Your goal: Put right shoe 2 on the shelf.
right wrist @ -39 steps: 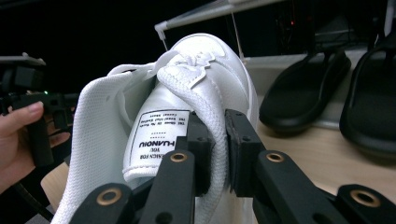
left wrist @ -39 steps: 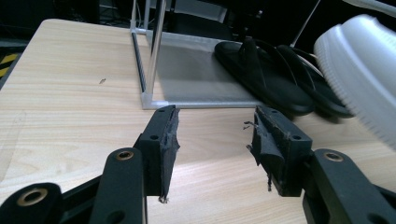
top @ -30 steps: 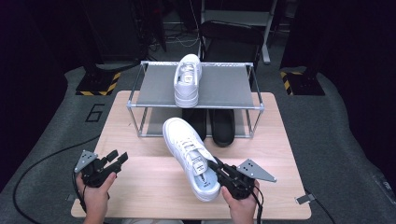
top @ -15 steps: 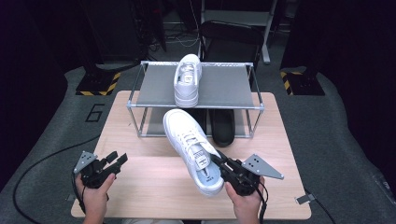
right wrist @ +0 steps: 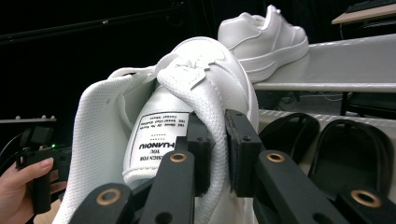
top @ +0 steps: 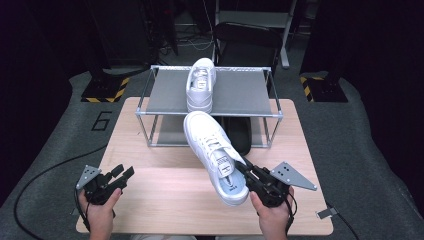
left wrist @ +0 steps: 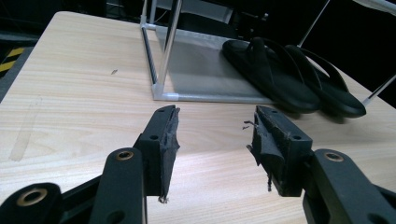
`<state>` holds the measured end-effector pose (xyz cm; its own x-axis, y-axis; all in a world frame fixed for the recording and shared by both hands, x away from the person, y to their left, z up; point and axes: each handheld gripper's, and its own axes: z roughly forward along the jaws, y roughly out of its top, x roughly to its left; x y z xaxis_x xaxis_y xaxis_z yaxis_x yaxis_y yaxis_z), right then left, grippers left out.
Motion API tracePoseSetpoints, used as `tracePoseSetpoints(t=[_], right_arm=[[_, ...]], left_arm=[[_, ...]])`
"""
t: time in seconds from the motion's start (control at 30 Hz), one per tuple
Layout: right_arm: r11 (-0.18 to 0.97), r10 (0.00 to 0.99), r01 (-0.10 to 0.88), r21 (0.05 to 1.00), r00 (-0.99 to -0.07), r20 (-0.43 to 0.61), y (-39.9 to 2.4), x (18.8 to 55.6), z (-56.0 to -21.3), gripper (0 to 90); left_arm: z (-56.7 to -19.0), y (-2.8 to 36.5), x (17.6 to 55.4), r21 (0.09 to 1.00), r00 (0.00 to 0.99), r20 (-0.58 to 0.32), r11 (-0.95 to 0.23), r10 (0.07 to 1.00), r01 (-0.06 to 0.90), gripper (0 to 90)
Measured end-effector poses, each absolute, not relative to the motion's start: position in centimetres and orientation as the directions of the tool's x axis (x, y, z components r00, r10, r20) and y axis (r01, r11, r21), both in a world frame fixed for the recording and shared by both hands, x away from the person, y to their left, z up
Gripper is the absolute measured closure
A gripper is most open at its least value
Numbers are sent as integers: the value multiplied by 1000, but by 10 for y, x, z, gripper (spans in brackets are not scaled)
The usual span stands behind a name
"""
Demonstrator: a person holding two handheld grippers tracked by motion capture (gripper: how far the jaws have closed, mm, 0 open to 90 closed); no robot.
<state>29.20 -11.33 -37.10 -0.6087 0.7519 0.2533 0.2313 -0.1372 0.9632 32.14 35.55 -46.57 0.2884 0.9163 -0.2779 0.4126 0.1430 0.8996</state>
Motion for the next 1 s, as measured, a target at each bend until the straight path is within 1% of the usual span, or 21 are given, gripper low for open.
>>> tracePoseSetpoints(t=[0.53, 1.0], right_arm=[[-166, 805, 176, 970, -544, 237, -147, 292, -354, 811], [-171, 855, 166, 971, -466, 230, -161, 319, -342, 811]], left_arm=[[-466, 356, 321, 899, 285, -280, 146, 917, 413, 496], [-468, 360, 317, 896, 280, -285, 151, 917, 417, 496]])
